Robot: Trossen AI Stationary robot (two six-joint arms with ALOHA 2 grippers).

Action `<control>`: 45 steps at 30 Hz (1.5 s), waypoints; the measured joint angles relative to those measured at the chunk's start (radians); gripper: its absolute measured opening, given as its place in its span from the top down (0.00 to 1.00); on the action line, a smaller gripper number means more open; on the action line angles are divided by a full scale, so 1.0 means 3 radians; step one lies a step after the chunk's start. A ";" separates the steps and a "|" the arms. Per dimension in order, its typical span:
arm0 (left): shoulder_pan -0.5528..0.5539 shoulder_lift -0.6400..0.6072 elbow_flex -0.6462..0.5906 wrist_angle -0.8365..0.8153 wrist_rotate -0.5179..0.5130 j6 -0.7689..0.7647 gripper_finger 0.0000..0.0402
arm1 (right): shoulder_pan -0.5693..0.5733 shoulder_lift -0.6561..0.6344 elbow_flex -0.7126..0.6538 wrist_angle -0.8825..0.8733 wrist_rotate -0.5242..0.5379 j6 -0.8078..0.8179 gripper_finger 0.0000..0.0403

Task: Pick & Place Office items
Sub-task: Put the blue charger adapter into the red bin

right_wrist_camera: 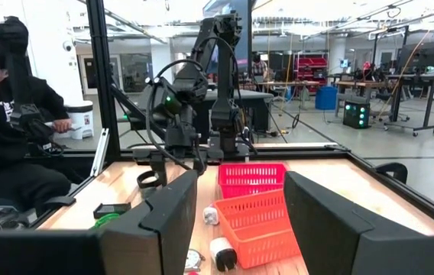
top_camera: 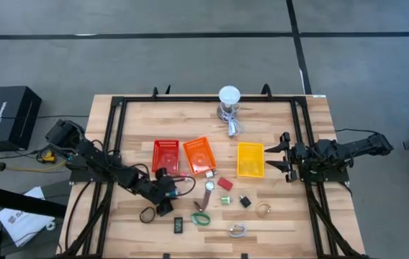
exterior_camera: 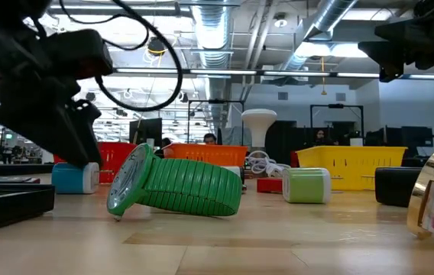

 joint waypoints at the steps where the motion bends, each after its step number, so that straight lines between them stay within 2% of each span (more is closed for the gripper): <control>1: 0.0000 0.0000 -0.0023 0.0001 -0.0008 -0.0006 0.47 | 0.0000 0.0000 0.0000 -0.0002 0.0000 0.0000 0.53; 6: -0.0001 -0.0001 -0.0116 0.0003 0.0017 -0.0237 0.47 | 0.0000 0.0000 0.0000 -0.0009 0.0000 0.0000 0.53; 17: -0.0006 -0.0001 -0.0138 0.0011 0.0033 -0.0214 0.47 | 0.0000 0.0000 0.0000 -0.0009 0.0000 -0.0001 0.53; 27: -0.0006 -0.0003 -0.0138 0.0024 0.0034 -0.0222 0.67 | 0.0000 0.0000 0.0000 -0.0009 0.0000 -0.0001 0.53; 32: -0.0006 -0.0063 -0.0134 0.0032 0.0039 -0.0213 0.68 | 0.0000 0.0000 0.0000 -0.0009 0.0000 -0.0001 0.53; 37: -0.0003 -0.0334 -0.0110 0.0031 -0.0003 -0.0029 0.66 | 0.0000 -0.0001 0.0000 -0.0009 0.0000 -0.0001 0.53; 45: 0.0188 -0.1034 -0.0105 -0.0177 -0.0431 0.0427 0.67 | -0.0001 -0.0001 0.0001 -0.0010 0.0000 -0.0003 0.53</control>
